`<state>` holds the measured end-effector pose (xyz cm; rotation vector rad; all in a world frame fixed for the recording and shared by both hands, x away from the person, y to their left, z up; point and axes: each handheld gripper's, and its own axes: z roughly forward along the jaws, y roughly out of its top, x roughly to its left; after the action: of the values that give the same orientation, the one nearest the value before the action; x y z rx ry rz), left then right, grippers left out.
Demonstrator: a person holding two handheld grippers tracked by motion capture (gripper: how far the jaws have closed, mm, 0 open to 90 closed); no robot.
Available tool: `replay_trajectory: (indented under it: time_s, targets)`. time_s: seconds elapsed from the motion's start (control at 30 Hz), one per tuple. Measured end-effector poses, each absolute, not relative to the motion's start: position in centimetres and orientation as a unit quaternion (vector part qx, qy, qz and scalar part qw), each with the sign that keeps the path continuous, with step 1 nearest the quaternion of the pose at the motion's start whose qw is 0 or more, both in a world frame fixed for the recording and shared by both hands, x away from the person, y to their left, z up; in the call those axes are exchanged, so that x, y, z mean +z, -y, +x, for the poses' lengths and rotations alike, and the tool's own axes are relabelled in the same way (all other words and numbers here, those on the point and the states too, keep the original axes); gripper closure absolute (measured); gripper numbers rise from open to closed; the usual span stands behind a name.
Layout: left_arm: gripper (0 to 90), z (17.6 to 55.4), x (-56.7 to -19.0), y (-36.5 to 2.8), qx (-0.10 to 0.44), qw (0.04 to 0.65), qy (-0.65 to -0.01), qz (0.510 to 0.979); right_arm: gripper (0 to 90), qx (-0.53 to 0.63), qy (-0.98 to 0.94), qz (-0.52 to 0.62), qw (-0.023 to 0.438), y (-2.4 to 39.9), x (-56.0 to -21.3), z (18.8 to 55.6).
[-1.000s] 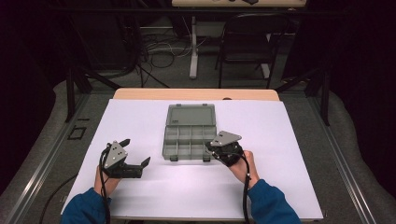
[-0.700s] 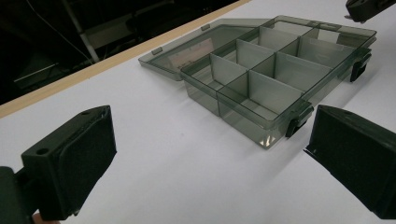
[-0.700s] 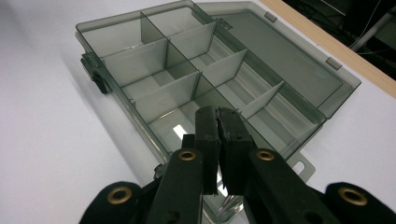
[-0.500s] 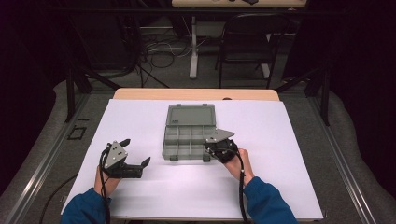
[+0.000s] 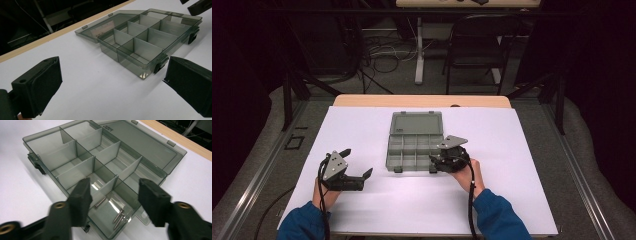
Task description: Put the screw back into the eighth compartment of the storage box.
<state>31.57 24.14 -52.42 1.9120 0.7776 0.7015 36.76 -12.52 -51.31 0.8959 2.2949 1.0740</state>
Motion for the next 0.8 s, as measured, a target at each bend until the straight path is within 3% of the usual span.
replay_trajectory:
  time_s: [0.13, 0.3, 0.8]
  targets:
    - [0.5, 31.6, -52.5, -24.1, 0.285, 0.463, -0.318, 0.777, 26.8, 0.408, -0.826, 0.321, 0.218, 13.4, -50.9, 36.4]
    - [0.5, 31.5, -52.4, -24.0, 0.286, 0.461, -0.316, 0.778, 15.9, 0.435, -0.818, 0.311, 0.212, 14.5, -50.3, 35.6]
    - [0.5, 31.6, -52.4, -24.1, 0.286, 0.461, -0.317, 0.778, 2.1, 0.455, -0.821, 0.28, 0.201, 15.0, -50.2, 33.8]
